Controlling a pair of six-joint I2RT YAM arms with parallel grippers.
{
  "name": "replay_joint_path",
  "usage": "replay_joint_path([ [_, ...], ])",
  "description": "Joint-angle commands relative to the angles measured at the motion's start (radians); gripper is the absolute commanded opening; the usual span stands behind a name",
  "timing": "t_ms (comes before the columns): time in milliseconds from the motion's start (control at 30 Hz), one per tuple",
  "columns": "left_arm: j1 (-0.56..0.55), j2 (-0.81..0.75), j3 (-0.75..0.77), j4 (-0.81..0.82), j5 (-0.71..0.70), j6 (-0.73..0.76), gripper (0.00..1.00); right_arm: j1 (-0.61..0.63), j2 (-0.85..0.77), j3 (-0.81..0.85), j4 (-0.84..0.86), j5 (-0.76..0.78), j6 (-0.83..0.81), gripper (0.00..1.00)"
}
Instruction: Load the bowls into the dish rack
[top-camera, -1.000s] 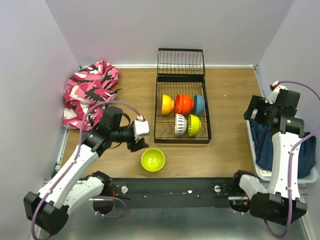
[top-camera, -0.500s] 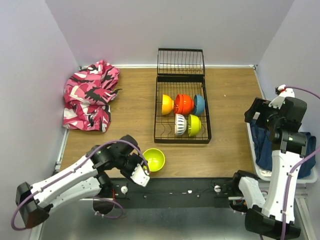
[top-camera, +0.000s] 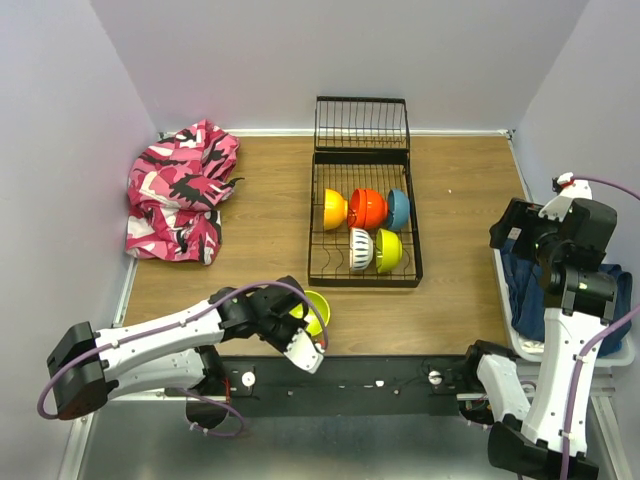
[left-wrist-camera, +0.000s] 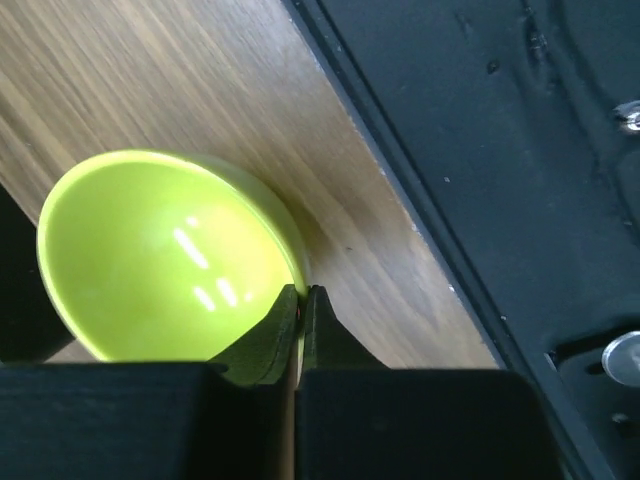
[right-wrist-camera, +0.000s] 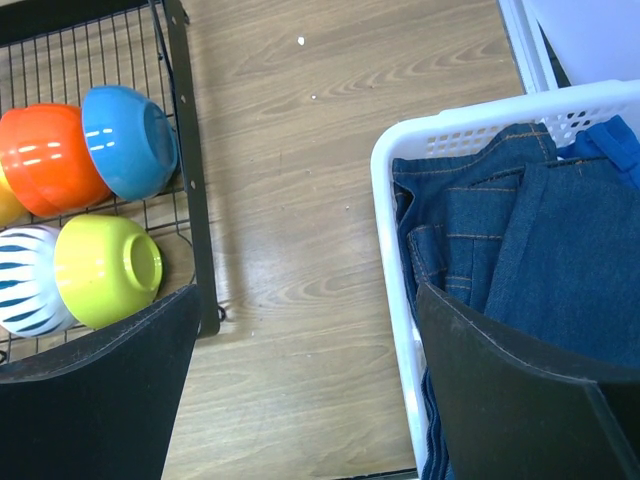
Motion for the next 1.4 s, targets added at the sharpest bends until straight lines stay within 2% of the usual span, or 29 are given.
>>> replay_joint_path([
  [0,-0.008,-0.02,0.077,-0.118,0.068,-0.02,0.0,-0.004,0.002,0.021,-0.014,-0.005,-0.015,0.96],
  [167,-0.008,-0.041,0.21,-0.261,0.154,-0.071,0.0,-0.006,0.018,0.015,-0.01,-0.014,-0.019,0.96],
  [267,-0.008,-0.006,0.367,-0.288,0.195,-0.166,0.0,-0.004,0.035,0.014,-0.008,-0.02,-0.021,0.96],
  [300,-0.005,0.004,0.425,-0.218,0.192,-0.282,0.0,-0.004,0.04,0.011,-0.005,-0.023,-0.019,0.96],
  [367,0.022,0.04,0.461,-0.116,0.198,-0.402,0.0,-0.006,0.052,0.003,0.006,-0.029,-0.011,0.96],
  [400,0.042,0.054,0.479,-0.008,0.217,-0.522,0.0,-0.004,0.058,0.003,0.007,-0.033,-0.005,0.96],
  [500,0.16,0.121,0.491,0.157,0.275,-0.713,0.0,-0.004,0.087,0.007,0.016,-0.033,0.011,0.96],
  [533,0.232,0.139,0.491,0.26,0.287,-0.856,0.0,-0.006,0.098,0.012,0.016,-0.03,0.013,0.96],
  [667,0.408,0.25,0.479,0.496,0.355,-1.158,0.0,-0.006,0.149,0.043,0.018,-0.019,0.013,0.96],
  [733,0.455,0.293,0.481,0.613,0.407,-1.244,0.0,-0.006,0.182,0.064,0.013,-0.01,0.015,0.96],
  [767,0.485,0.335,0.479,0.663,0.425,-1.339,0.0,-0.006,0.193,0.069,0.012,0.0,0.016,0.96],
  [800,0.499,0.357,0.479,0.7,0.468,-1.381,0.0,-0.006,0.204,0.075,0.01,0.0,0.01,0.96],
  [833,0.51,0.379,0.475,0.81,0.481,-1.42,0.0,-0.006,0.212,0.083,0.009,0.012,0.007,0.96],
  [900,0.535,0.428,0.456,0.899,0.487,-1.547,0.0,-0.006,0.235,0.086,0.009,0.03,0.001,0.96],
  [1033,0.559,0.479,0.386,1.149,0.525,-1.709,0.0,-0.006,0.272,0.093,0.003,0.064,-0.007,0.96],
  [1367,0.628,0.488,0.151,1.479,0.544,-1.982,0.0,-0.006,0.347,0.1,-0.002,0.099,-0.028,0.95],
])
